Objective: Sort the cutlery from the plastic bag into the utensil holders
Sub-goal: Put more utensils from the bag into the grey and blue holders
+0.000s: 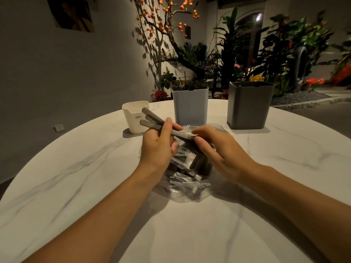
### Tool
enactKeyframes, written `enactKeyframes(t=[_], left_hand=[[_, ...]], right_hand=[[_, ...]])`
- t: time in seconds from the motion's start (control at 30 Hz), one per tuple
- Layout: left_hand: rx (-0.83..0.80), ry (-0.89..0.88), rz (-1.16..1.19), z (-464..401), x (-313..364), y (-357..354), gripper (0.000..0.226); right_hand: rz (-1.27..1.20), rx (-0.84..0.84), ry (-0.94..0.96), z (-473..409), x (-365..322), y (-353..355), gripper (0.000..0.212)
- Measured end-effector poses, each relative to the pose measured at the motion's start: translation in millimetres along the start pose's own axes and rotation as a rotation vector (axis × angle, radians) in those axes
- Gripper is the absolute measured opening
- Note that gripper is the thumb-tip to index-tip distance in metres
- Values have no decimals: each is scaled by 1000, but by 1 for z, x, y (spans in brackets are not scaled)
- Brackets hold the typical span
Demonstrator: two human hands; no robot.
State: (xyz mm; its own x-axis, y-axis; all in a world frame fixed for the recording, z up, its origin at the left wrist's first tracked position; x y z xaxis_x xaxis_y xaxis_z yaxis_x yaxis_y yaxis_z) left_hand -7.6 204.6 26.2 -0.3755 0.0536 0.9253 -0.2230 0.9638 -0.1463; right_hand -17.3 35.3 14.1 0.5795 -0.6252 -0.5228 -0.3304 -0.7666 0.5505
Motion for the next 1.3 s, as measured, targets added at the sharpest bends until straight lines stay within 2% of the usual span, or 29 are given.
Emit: enactKeyframes(t=[0.1, 0.17, 0.27, 0.37, 0.43, 0.5, 0.57, 0.6, 0.67, 0.73, 0.8, 0.9, 1.0, 1.1, 1.2, 1.3], left_hand=[[-19, 136, 149, 0, 4, -1, 37], [-34, 182, 212, 0, 6, -1, 36], [-47, 193, 227, -1, 5, 0, 36], [-48, 211, 264, -1, 4, 0, 35], [-52, 228, 276, -1, 6, 0, 36], [-66, 212, 173, 0, 8, 1, 43], [-79, 51, -116, 3, 5, 2, 54], [-67, -109, -274, 6, 4, 2, 55], [-8, -543, -495, 13, 6, 1, 46], [21, -924, -650, 17, 10, -2, 27], [9, -1032, -813, 16, 10, -6, 27], [-47, -969, -985, 16, 6, -5, 35], [-102, -912, -999, 14, 7, -1, 33], [-214, -630, -865, 9, 8, -2, 21], [-279, -392, -660, 7, 9, -9, 22], [-318, -103, -444, 5, 13, -17, 33]], right_hand=[[-260, -80, -186, -1, -4, -3, 37], [-320, -94, -245, -4, -5, -3, 26], [-395, -123, -312, -7, -4, 0, 18], [-610, -163, -461, -5, -3, 3, 17], [-655, -158, -475, -6, -4, 3, 19], [-624, -69, -449, -8, -3, 3, 18], [-605, 32, -438, -10, 0, 5, 16], [-591, 62, -434, -11, 1, 6, 16], [-544, 74, -411, -11, 3, 8, 16], [-475, 48, -363, -11, 3, 9, 18], [-456, 15, -309, -11, 0, 10, 19], [-540, -7, -282, -11, -4, 11, 22], [-565, 23, -292, -11, -6, 14, 22], [-657, 111, -336, -16, -8, 19, 17], [-603, 199, -321, -25, -10, 23, 11], [-562, 196, -295, -35, -15, 27, 12]])
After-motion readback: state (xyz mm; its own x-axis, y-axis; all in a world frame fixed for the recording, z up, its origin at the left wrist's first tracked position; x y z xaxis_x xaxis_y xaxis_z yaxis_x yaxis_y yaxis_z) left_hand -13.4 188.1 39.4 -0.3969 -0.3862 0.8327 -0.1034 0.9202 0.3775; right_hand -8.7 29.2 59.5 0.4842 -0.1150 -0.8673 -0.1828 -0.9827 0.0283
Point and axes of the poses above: each hand's wrist, its own z-axis away from the middle knuckle, its own y-axis out of the back of the hand, x = y × z, the point moved 2 cm from there along -z, towards the middle knuckle, and after that the axes turned 10 degrees about x, right-handed, at the moved point
